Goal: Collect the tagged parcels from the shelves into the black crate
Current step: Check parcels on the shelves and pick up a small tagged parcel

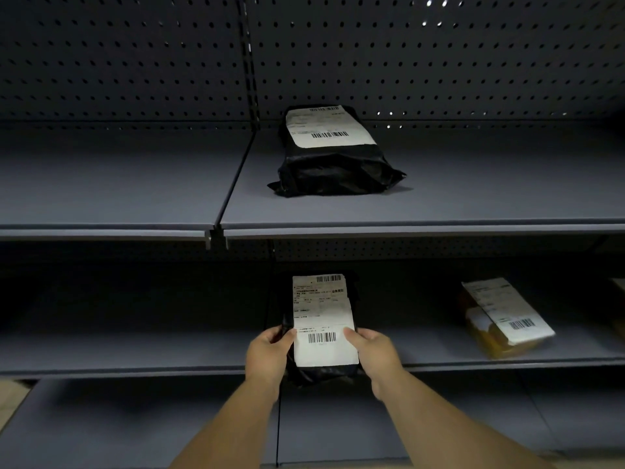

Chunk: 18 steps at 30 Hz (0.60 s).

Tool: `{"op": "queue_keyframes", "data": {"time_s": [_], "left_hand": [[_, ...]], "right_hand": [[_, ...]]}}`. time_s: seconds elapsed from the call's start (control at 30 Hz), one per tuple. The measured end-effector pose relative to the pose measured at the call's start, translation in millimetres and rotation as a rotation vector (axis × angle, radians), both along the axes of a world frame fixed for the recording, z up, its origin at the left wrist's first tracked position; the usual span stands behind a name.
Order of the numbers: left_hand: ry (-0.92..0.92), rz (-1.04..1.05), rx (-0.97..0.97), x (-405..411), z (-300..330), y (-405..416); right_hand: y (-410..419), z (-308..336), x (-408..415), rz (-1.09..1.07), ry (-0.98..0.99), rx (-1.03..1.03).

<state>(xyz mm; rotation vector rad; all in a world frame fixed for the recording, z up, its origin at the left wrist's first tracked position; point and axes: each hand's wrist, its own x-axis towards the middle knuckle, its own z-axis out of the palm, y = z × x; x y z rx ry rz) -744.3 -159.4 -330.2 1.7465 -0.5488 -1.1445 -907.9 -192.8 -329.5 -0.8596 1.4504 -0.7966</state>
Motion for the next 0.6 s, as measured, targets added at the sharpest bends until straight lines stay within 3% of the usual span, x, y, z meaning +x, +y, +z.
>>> {"op": "queue_keyframes", "data": {"time_s": [0.6], "left_hand": [[-0.017, -0.029, 0.067, 9.6, -37.5, -26.4]], "right_hand": [[-20.3, -30.1, 10.8, 0.042, 0.099, 0.053]]}}
